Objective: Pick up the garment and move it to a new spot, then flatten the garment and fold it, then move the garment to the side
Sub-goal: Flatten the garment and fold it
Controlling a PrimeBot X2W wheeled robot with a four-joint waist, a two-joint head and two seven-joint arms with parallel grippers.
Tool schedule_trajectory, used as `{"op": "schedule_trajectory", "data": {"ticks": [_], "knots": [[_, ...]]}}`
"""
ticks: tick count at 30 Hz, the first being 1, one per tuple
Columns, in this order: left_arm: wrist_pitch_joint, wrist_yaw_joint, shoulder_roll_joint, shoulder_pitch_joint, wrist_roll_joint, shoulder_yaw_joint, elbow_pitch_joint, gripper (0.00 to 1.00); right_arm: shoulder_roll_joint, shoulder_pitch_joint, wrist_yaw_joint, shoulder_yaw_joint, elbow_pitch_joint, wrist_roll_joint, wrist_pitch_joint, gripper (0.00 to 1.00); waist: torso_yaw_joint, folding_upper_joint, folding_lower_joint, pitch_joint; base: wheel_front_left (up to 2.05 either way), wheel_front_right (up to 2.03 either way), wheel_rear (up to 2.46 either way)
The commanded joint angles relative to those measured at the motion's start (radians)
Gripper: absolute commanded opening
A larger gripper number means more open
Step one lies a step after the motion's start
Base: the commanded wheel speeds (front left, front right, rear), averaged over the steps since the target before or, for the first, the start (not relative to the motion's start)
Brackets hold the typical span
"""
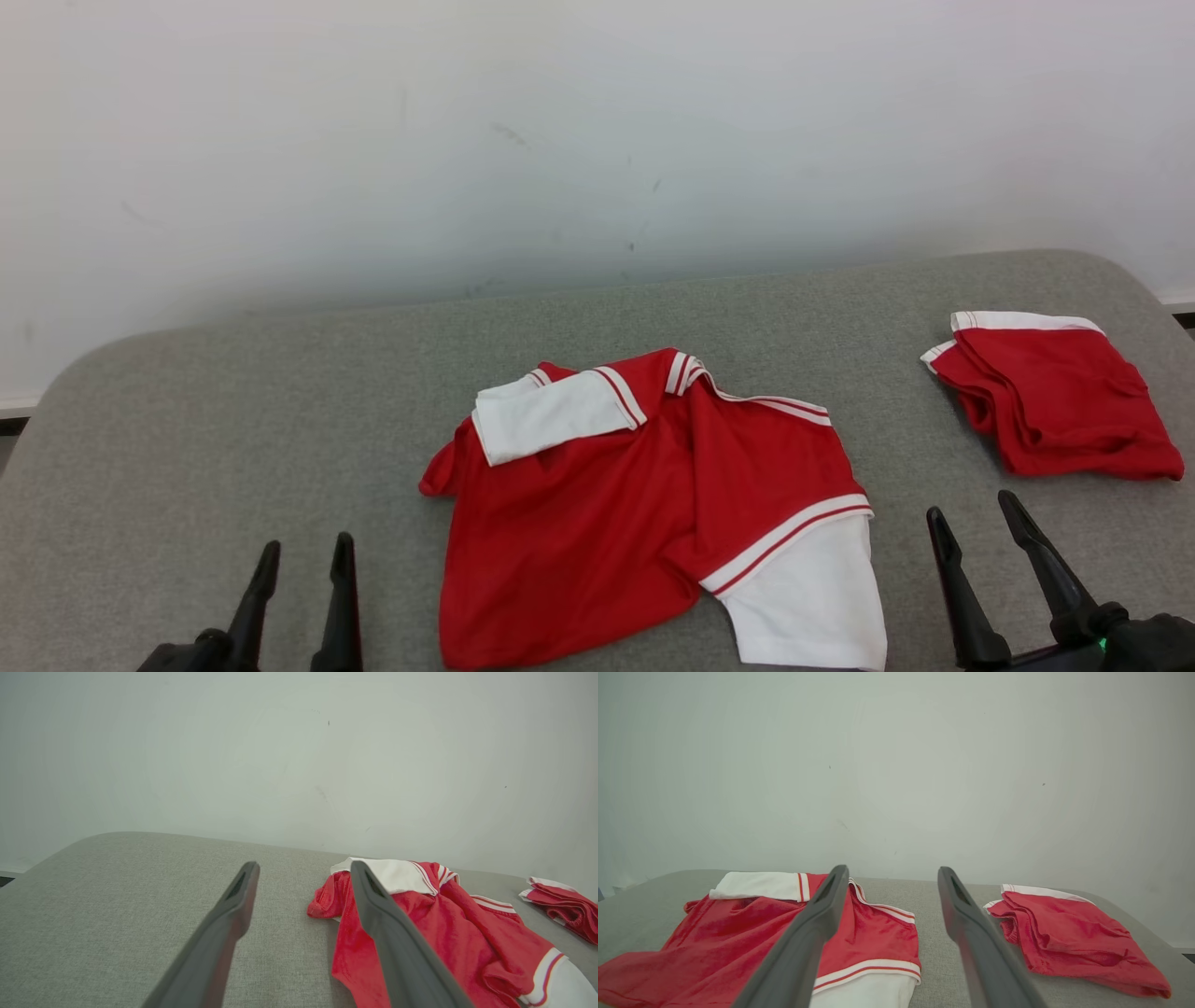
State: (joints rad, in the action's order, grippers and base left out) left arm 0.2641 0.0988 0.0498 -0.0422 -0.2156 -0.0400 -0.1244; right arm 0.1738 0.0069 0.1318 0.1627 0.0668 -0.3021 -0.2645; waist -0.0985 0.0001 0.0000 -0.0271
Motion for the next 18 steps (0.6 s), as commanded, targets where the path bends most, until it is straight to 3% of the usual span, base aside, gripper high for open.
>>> {"op": "schedule_trajectory", "data": {"ticks": [1, 7, 13, 18], "knots": [[0.0, -0.002, 0.002, 0.004, -0.011, -0.001, -0.003, 1.0, 0.001, 0.001, -0.002, -0.002, 0.004, -0.005, 0.001, 1.0, -0.001, -0.0001, 0.0, 0.0, 0.0, 0.0, 0.0], [0.0, 0.003, 0.002, 0.003, -0.007, 0.011, -0.016, 1.0, -0.004, 0.012, -0.002, -0.022, 0.029, -0.015, 0.001, 1.0, -0.006, -0.0001, 0.0, 0.002, 0.0, 0.0, 0.0], [-0.001, 0.015, 0.018, 0.003, 0.004, 0.052, -0.068, 1.0, 0.008, 0.035, -0.002, -0.022, 0.091, -0.099, 0.088, 1.0, -0.01, -0.0001, 0.0, 0.015, 0.0, 0.0, 0.0], [-0.075, 0.024, 0.034, -0.002, -0.028, 0.103, -0.076, 1.0, 0.013, 0.025, -0.002, 0.019, 0.158, -0.145, 0.179, 1.0, -0.014, -0.0001, 0.0, 0.03, 0.0, 0.0, 0.0]]}}
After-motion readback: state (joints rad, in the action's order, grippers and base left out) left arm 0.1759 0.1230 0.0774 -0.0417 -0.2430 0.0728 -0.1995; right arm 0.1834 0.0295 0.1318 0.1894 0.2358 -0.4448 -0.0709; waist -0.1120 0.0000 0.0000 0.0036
